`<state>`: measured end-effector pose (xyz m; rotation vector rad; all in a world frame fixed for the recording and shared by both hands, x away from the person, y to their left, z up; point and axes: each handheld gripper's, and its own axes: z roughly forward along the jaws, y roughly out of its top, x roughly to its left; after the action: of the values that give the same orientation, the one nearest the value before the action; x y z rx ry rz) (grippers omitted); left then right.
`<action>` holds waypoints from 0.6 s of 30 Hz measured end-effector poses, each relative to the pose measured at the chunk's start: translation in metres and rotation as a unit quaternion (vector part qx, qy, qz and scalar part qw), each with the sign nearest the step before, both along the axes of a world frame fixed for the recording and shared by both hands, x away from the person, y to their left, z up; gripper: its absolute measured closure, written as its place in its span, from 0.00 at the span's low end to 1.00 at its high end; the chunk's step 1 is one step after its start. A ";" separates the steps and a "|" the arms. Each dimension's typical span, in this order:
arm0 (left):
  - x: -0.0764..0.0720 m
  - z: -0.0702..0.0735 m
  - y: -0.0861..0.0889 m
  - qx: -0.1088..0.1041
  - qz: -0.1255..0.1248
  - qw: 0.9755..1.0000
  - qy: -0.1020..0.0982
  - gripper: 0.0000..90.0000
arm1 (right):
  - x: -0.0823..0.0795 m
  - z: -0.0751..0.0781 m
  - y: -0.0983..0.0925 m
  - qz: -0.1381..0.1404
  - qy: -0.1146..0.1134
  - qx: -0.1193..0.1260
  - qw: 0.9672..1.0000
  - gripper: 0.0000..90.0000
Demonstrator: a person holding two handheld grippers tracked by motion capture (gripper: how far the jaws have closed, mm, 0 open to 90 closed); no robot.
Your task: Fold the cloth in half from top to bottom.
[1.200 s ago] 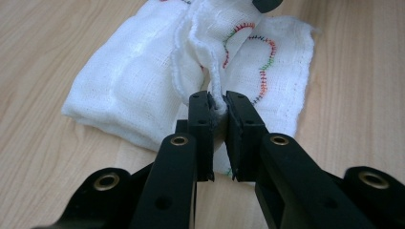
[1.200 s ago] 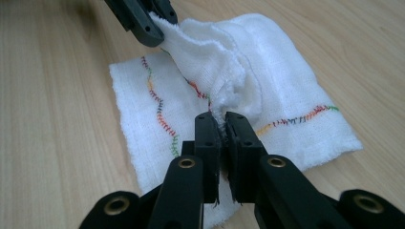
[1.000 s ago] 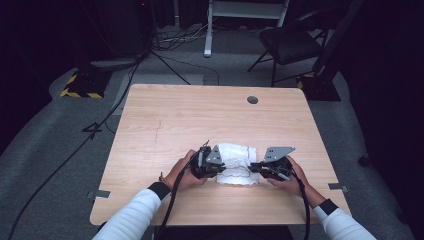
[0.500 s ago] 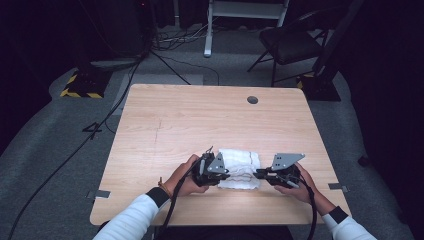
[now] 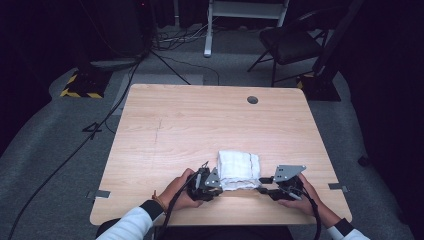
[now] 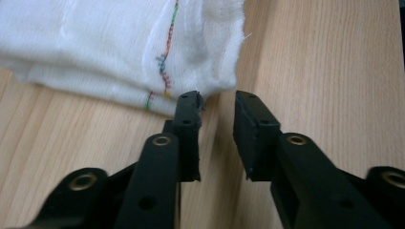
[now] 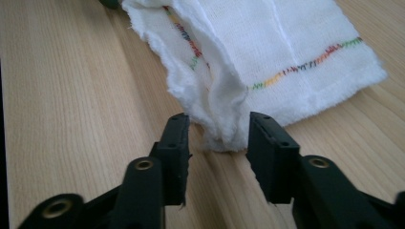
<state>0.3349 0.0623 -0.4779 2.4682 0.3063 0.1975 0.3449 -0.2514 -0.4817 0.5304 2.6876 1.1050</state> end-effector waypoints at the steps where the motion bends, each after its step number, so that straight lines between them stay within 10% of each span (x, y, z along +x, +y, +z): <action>1: -0.001 0.002 0.004 -0.008 0.005 1.000 -0.002 0.76 | -0.001 0.001 -0.003 -0.005 0.000 0.001 1.000 0.62; 11: 0.025 0.026 0.005 -0.059 0.083 0.994 -0.026 0.45 | 0.009 0.029 -0.017 -0.067 -0.039 0.045 0.996 0.45; 18: 0.038 0.021 -0.028 -0.046 0.065 0.996 -0.027 0.30 | 0.028 0.023 0.008 -0.066 -0.041 0.012 0.997 0.39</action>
<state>0.3725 0.0339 -0.4568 2.3495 0.4440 0.2977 0.3730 -0.2438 -0.4591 0.6414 2.5327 1.1008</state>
